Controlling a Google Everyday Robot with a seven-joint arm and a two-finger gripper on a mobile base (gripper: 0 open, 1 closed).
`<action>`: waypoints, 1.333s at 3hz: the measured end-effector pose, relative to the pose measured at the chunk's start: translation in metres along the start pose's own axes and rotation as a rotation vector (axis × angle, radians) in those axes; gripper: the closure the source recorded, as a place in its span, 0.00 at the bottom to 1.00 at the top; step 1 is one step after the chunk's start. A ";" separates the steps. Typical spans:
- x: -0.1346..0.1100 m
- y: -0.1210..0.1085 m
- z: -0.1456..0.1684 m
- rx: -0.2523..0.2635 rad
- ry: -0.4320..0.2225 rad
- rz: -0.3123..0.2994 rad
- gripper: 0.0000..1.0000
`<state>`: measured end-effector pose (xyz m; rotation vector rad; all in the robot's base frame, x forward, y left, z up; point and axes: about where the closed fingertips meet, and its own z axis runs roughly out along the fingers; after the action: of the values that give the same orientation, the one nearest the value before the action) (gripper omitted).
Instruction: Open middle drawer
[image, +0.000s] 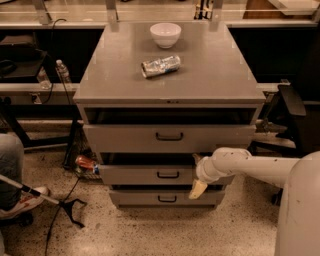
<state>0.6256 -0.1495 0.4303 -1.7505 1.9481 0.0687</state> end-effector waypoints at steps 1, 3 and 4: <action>0.004 0.002 0.016 -0.027 -0.022 0.018 0.24; 0.015 0.024 0.009 -0.068 -0.057 0.070 0.70; 0.014 0.024 0.007 -0.068 -0.057 0.070 0.94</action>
Offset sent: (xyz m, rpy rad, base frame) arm -0.0397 -0.0229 -0.0302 0.1214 0.1169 -0.0482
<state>0.6052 -0.1556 0.4115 -1.7036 1.9867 0.2090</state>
